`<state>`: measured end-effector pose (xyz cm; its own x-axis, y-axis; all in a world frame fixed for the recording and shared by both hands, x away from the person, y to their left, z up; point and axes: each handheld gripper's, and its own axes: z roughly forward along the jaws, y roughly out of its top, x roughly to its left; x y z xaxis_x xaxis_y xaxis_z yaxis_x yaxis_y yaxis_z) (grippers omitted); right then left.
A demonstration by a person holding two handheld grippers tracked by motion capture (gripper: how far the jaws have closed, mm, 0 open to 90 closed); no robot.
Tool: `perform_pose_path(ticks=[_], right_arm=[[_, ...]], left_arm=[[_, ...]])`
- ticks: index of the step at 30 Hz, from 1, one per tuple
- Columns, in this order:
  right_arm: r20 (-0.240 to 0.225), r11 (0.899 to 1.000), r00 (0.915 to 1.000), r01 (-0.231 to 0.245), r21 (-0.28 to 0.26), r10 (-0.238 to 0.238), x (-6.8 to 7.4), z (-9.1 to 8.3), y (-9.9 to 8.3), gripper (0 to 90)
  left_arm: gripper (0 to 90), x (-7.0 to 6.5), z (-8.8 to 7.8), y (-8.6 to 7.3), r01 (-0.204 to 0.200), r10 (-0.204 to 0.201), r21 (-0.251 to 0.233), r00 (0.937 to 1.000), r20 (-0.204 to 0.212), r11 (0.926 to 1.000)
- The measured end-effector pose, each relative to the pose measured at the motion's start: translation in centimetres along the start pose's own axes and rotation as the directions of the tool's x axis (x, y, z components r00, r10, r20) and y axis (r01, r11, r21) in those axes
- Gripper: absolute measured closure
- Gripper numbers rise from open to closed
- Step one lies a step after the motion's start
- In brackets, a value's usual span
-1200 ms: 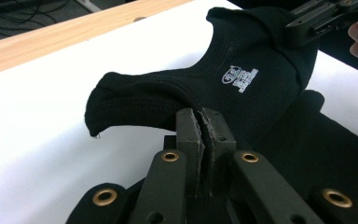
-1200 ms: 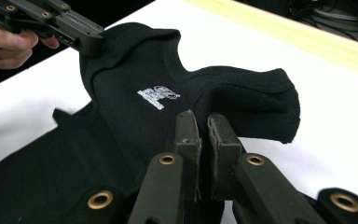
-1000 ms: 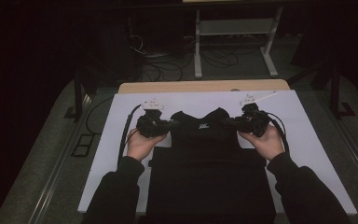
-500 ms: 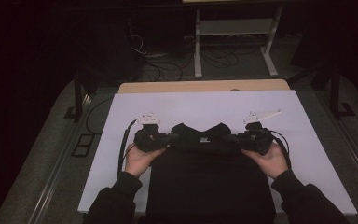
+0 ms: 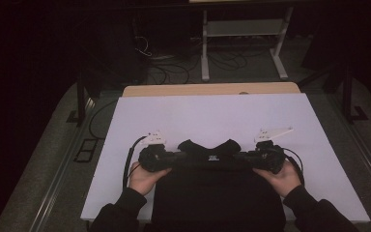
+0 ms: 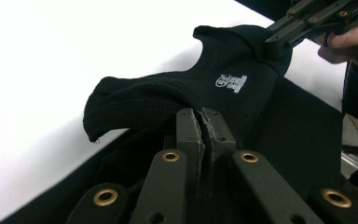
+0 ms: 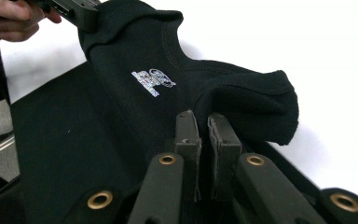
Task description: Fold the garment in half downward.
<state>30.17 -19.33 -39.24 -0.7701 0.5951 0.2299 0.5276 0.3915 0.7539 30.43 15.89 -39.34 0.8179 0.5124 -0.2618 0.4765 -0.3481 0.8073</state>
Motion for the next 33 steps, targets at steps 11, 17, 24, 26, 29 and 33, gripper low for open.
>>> perform_pose_path(ticks=[11, 17, 24, 26, 29, 33], right_arm=[[-0.011, 0.999, 0.9994, 0.032, 0.039, -0.032, 1.4, -0.2, -1.2, 83.0], [-0.021, 0.998, 0.9994, 0.029, 0.060, -0.028, 1.7, -0.3, -1.8, 83.0], [-0.044, 0.994, 0.9988, 0.026, 0.108, -0.021, 2.3, 0.0, -2.7, 82.8], [-0.057, 0.992, 0.9983, 0.020, 0.122, -0.013, 2.4, 0.2, -2.9, 82.7], [-0.070, 0.989, 0.9975, 0.009, 0.146, 0.001, 2.5, 0.3, -3.2, 82.5], [-0.088, 0.986, 0.9957, -0.012, 0.164, 0.026, 2.7, 0.5, -3.4, 82.3]], left_arm=[[85.7, -1.4, -0.3, -1.0, -0.019, 0.018, 0.043, 0.9996, 0.020, 0.9989], [85.7, -2.0, -0.4, -2.1, -0.022, 0.021, 0.070, 0.9996, 0.019, 0.9973], [85.6, -2.4, -0.5, -2.9, -0.036, 0.034, 0.097, 0.9993, 0.016, 0.9946], [85.6, -2.6, -0.4, -3.2, -0.027, 0.025, 0.107, 0.9995, 0.019, 0.9939], [85.4, -2.7, -0.3, -3.5, -0.032, 0.029, 0.130, 0.9992, 0.026, 0.9910], [84.9, -2.6, -0.1, -3.9, -0.014, 0.009, 0.153, 0.9995, 0.031, 0.9882]])
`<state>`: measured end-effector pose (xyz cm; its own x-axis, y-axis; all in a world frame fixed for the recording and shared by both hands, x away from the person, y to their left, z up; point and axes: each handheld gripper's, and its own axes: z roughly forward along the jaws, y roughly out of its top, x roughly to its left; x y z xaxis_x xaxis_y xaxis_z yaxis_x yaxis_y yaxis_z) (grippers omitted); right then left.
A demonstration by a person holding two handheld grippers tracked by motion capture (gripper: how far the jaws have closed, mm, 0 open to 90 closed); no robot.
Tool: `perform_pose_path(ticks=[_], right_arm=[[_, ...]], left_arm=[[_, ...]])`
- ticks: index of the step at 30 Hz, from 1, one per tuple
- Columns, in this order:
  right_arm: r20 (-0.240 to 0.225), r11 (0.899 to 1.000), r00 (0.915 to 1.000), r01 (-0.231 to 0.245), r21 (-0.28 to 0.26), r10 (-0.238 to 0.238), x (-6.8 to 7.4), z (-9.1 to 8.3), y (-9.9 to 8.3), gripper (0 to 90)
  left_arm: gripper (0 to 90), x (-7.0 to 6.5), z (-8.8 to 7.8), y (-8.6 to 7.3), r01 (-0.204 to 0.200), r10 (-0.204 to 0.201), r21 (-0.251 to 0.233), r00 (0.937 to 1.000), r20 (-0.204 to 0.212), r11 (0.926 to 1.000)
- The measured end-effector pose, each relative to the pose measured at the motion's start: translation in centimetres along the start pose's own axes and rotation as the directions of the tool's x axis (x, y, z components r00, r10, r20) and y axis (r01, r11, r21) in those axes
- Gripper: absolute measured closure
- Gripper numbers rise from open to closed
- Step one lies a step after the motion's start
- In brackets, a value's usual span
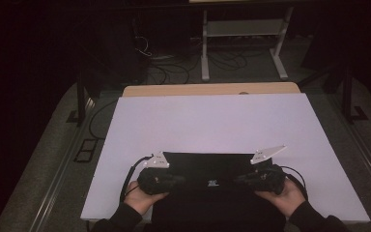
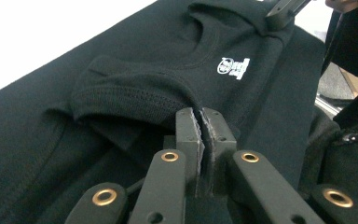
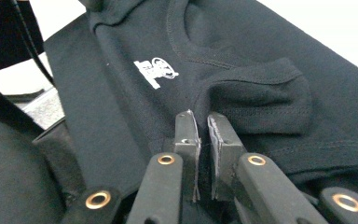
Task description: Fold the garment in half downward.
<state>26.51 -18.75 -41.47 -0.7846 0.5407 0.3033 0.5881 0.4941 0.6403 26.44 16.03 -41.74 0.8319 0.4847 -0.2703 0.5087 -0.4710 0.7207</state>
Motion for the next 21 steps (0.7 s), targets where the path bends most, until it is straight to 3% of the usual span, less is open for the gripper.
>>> perform_pose_path(ticks=[8, 13, 21], right_arm=[[0.000, 1.000, 0.9999, -0.012, 0.018, 0.012, 0.2, -0.1, -0.3, 79.2], [0.007, 0.999, 0.9999, -0.013, 0.032, 0.013, 0.2, -0.2, -0.5, 68.9], [0.019, 1.000, 0.9997, 0.013, 0.019, -0.014, 0.1, -1.1, -0.4, 51.4]], left_arm=[[84.2, -0.3, 0.3, -0.2, -0.001, 0.001, 0.013, 1.0000, -0.003, 0.9999], [83.2, -0.4, 0.2, -0.3, -0.025, 0.025, 0.020, 0.9987, -0.043, 0.9995], [62.6, -0.4, -0.3, -0.1, -0.047, 0.047, 0.009, 0.9985, -0.027, 0.9988]])
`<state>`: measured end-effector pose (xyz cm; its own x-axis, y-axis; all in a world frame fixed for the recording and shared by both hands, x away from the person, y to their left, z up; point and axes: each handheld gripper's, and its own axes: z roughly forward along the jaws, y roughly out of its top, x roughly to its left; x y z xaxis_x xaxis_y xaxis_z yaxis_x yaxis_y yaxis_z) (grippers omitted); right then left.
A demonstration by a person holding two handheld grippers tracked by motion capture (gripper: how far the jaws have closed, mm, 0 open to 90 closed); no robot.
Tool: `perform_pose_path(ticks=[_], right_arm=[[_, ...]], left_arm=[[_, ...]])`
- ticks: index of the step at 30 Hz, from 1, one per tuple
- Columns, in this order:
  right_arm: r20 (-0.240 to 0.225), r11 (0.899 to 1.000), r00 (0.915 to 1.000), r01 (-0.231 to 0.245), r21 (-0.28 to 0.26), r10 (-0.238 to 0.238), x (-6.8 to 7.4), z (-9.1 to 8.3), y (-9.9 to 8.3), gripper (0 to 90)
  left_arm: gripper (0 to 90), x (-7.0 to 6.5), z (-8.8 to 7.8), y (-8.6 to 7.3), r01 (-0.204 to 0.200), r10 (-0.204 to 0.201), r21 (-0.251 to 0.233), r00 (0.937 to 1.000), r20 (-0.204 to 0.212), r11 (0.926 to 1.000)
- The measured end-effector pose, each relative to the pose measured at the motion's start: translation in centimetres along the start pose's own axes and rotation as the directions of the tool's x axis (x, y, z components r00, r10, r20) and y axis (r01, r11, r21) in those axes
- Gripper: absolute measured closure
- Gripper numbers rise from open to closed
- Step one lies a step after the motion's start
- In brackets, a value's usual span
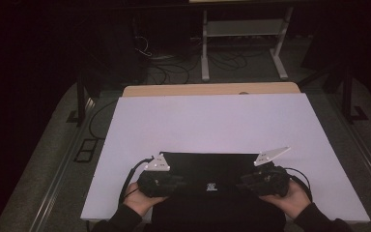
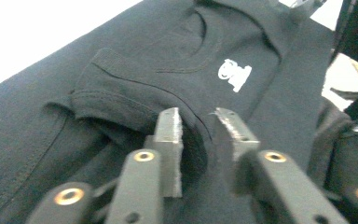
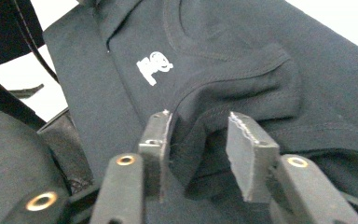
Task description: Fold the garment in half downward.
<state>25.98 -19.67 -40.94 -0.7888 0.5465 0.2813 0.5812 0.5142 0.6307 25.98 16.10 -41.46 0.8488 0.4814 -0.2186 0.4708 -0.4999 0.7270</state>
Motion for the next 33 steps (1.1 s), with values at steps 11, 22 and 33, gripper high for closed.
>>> perform_pose_path(ticks=[11, 22, 33], right_arm=[[-0.006, 0.999, 0.9999, 0.008, -0.053, -0.009, 0.0, -1.2, 0.6, 25.3], [0.025, 0.999, 0.9995, 0.020, -0.048, -0.018, 0.4, -1.3, 1.6, 0.0], [0.037, 0.996, 0.9992, 0.019, -0.086, -0.016, -1.1, -3.5, 1.9, 0.0]], left_arm=[[30.4, 0.6, -0.5, 0.6, -0.005, 0.005, -0.002, 0.9998, -0.021, 1.0000], [0.0, 0.3, -0.6, 1.6, -0.047, 0.048, -0.017, 0.9982, 0.037, 0.9987], [0.0, 1.1, -1.1, 2.3, -0.079, 0.079, -0.017, 0.9965, 0.025, 0.9967]])
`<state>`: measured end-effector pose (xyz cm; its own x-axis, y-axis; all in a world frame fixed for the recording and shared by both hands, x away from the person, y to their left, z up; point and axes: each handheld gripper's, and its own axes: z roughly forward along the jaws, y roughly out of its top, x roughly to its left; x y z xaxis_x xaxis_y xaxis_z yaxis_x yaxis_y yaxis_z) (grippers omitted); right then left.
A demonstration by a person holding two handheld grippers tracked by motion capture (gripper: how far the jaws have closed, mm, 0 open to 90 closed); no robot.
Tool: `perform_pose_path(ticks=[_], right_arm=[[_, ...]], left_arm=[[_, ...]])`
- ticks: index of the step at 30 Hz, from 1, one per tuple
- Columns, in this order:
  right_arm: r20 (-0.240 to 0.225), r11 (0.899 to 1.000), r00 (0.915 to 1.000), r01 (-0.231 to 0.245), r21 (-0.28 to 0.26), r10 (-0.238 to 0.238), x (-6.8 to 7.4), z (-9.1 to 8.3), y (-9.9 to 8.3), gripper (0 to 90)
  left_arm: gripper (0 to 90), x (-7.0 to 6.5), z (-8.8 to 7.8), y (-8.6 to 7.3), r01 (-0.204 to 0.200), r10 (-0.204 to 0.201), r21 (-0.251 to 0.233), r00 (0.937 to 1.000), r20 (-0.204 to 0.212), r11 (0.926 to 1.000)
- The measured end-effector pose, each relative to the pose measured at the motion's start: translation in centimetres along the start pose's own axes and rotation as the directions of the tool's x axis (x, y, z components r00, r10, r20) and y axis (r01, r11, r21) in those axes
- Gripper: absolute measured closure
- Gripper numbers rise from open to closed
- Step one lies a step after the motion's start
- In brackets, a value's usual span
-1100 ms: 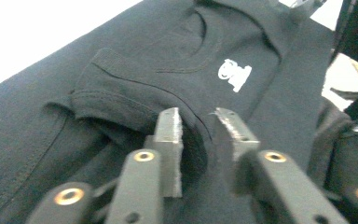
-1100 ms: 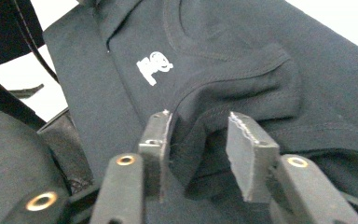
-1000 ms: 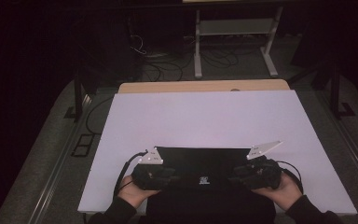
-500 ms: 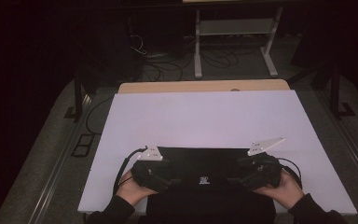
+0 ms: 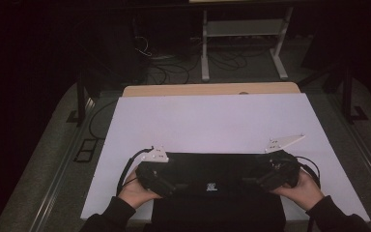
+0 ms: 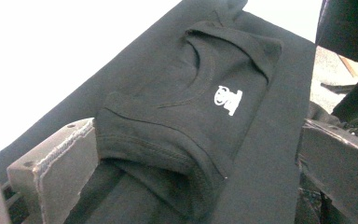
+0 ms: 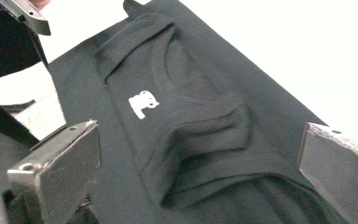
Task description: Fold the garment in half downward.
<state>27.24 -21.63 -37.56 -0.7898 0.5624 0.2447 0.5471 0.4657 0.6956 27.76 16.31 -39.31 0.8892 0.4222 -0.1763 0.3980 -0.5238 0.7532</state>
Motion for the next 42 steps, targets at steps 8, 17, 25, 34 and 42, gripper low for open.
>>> perform_pose_path(ticks=[8, 17, 25, 34, 42], right_arm=[[0.010, 1.000, 0.9999, -0.012, -0.015, 0.012, -1.4, -1.2, -0.3, 0.0], [0.021, 0.999, 0.9992, -0.033, -0.037, 0.034, -2.6, -2.0, -0.3, 0.0], [0.030, 0.999, 0.9992, -0.027, -0.043, 0.028, -3.6, -2.4, 0.3, 0.0], [0.043, 0.997, 0.9964, -0.071, -0.043, 0.073, -5.4, -2.6, 0.1, 0.0], [0.044, 0.993, 0.9934, -0.103, -0.056, 0.106, -6.9, -2.4, 0.1, 0.0]], left_arm=[[0.0, 1.0, -0.8, 0.1, 0.010, -0.010, -0.002, 0.9998, -0.014, 1.0000], [0.0, 2.2, -1.7, 0.1, 0.034, -0.034, -0.014, 0.9989, -0.032, 0.9993], [0.0, 3.2, -2.1, 0.0, 0.052, -0.053, -0.021, 0.9975, -0.046, 0.9984], [0.0, 4.6, -2.5, -0.3, 0.061, -0.061, -0.015, 0.9960, -0.065, 0.9981], [0.0, 5.7, -2.3, -0.4, 0.104, -0.106, -0.026, 0.9917, -0.072, 0.9942]])
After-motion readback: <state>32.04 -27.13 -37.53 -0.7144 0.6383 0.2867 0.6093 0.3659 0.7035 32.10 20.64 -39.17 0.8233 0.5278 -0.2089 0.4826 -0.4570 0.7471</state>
